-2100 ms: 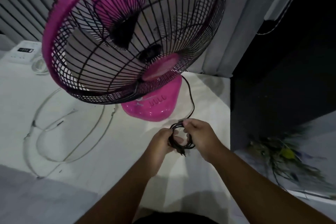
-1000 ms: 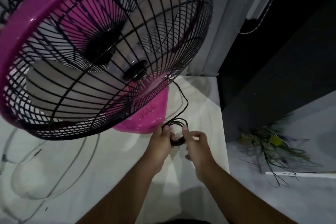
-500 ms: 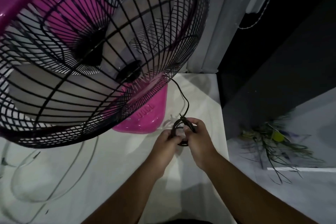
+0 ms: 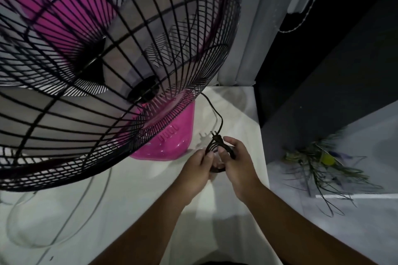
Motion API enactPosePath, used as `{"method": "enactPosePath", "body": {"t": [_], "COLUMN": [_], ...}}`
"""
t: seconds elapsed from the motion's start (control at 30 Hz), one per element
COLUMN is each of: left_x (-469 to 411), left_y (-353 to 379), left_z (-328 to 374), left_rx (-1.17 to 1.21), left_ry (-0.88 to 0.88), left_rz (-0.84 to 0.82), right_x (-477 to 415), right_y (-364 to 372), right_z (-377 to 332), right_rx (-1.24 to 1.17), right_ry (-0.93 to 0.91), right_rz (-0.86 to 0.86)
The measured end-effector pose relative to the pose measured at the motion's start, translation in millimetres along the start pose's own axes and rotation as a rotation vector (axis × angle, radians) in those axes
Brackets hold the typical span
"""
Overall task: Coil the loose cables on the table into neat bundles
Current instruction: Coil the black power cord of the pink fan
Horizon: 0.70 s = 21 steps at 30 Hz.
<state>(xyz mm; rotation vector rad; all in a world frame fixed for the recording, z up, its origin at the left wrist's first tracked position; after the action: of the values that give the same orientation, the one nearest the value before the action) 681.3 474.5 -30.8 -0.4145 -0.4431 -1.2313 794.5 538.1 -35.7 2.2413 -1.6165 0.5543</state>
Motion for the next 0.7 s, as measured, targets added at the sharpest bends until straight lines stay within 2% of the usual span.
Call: {"method": "enactPosePath", "body": {"t": [0.1,0.23,0.5,0.6,0.63,0.7], "left_x": [0.2,6.0,3.9,0.9,-0.3,-3.4], "left_y": [-0.7,4.0,-5.2,-11.9,-13.7,-15.8], "left_z": [-6.8,-12.8,-7.8,-2.0,-0.5,2.9], "left_rx": [0.081,0.233,0.093,-0.058,-0.063,0.071], "left_ry": [0.011,-0.022,0.002,0.002,0.006,-0.004], "left_rz": [0.086,0.117,0.06,0.045,0.052,0.095], "right_x": [0.1,2.6,-0.5,-4.7,-6.1,-8.4], "right_y": [-0.1,2.2,1.5,1.6,1.6,1.4], "right_z": [-0.5,-1.5,-2.5,-8.5,-9.6,-10.0], "right_rx": [-0.029,-0.008,0.133,0.235,0.271,0.323], "right_ry": [0.011,0.019,-0.025,-0.065,-0.072,-0.069], "right_rz": [-0.034,-0.071,-0.129,-0.174,-0.19,-0.22]}}
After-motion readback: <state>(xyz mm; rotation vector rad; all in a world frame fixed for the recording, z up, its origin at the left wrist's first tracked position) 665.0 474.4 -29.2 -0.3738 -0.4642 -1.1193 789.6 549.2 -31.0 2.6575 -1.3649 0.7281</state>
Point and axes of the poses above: each hand's wrist, its own x-axis away from the middle knuckle, its own y-axis out of the palm, z = x × y, the point moved 3 cm from there along -x, towards the middle knuckle, and after that the axes turned 2 degrees about -z, right-handed, at the moved point
